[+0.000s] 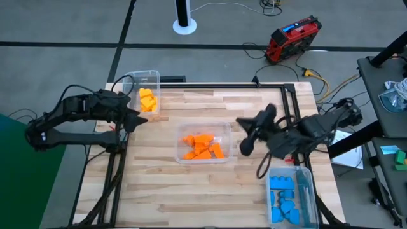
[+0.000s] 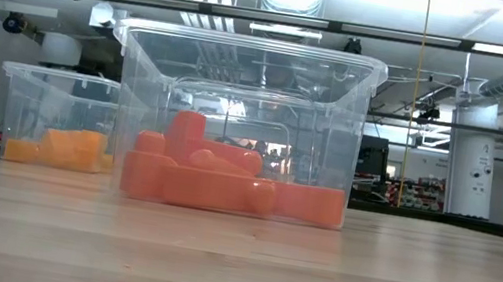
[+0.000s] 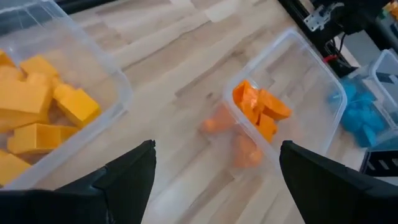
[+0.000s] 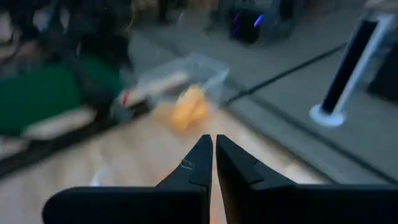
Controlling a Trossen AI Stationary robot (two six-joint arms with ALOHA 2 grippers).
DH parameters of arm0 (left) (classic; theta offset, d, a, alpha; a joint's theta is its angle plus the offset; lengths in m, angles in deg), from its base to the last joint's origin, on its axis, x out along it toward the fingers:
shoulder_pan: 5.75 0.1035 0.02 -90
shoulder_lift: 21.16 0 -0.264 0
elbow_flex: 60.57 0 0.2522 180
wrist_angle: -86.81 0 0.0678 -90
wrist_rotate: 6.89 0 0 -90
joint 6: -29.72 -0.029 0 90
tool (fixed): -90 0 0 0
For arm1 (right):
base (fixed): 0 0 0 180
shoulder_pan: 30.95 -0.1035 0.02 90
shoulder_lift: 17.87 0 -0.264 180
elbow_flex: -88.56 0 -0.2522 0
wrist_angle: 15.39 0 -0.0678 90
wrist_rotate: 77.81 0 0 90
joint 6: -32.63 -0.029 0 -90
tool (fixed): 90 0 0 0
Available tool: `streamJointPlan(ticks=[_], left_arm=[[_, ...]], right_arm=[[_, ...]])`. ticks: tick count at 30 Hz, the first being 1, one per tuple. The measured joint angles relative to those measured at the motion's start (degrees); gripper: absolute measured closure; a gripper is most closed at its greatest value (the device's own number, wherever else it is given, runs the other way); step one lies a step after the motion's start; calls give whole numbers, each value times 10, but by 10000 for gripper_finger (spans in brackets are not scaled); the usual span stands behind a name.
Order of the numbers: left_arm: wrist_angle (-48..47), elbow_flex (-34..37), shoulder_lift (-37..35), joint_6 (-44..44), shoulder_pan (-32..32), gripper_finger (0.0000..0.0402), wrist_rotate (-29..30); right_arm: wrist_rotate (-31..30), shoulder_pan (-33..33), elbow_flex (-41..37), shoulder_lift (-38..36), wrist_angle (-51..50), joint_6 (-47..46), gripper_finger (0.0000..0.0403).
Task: Sort blocks
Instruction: Return to Home Position
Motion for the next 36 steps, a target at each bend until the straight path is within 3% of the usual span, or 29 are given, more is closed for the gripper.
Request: streamJointPlan(ticks=[3,5,7,8,10,13,17,23,28,36], left_arm=[[19,0,6,56,0,88,-12],[82,8,1,-9,-5,88,21],[234,27,-14,-122,-24,88,-26],[332,40,-29,-165,-35,88,-65],[485,75,-62,-201,-45,88,-92],[566,133,-131,-225,-41,88,-72],[579,202,-219,-251,-42,88,-39],[574,249,-321,-228,-42,88,-38],[543,263,-390,-234,-42,88,-36],[505,276,-376,-235,-42,88,-27]], right_arm=[[-13,1,47,0,13,14,390],[-22,1,71,1,37,67,390],[-18,1,84,4,74,134,390],[2,1,86,5,85,185,390],[109,4,85,6,109,302,390],[251,57,63,2,190,360,390],[467,153,8,-20,318,432,390],[632,263,-83,-62,388,432,390],[647,306,-175,-153,446,428,390],[639,310,-317,-317,468,399,390]])
